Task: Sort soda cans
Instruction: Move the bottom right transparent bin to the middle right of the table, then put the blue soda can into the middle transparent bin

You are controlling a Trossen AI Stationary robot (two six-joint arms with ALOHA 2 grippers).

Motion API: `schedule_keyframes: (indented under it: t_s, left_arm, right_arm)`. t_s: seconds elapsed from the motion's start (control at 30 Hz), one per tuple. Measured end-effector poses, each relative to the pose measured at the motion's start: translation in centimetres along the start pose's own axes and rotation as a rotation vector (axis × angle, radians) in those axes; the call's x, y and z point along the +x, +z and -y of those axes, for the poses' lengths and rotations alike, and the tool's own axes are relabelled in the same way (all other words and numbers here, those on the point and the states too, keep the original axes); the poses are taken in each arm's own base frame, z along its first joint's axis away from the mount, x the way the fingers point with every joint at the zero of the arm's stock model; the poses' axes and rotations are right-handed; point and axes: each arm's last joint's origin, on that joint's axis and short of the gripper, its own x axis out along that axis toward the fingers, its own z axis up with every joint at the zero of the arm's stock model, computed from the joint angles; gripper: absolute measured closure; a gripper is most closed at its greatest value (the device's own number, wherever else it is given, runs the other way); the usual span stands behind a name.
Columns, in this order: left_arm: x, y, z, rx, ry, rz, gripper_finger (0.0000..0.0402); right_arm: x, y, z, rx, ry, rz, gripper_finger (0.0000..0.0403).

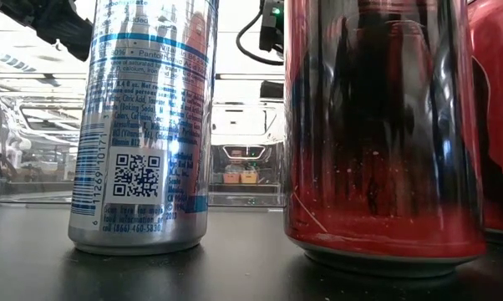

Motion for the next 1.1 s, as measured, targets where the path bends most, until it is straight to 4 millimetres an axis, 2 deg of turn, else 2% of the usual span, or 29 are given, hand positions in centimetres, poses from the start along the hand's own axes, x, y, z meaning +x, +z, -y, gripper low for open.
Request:
schedule_keyframes:
  t_s: [0.53,0.83,0.97,1.1]
  left_arm:
    - [0.0,0.0,0.0,0.0,0.0,0.0,0.0257]
    - [0.0,0.0,0.0,0.0,0.0,0.0,0.0257]
    - [0.0,0.0,0.0,0.0,0.0,0.0,0.0257]
    - [0.0,0.0,0.0,0.0,0.0,0.0,0.0257]
  right_arm:
    - [-0.5,0.0,0.1,-0.085,0.009,-0.028,0.039]
    - [-1.5,0.1,0.3,-0.089,0.036,-0.02,0.0323]
    - [-2.9,0.3,0.5,-0.085,0.073,-0.002,0.0302]
    - [-5.3,0.3,1.1,-0.086,0.134,0.05,0.0292]
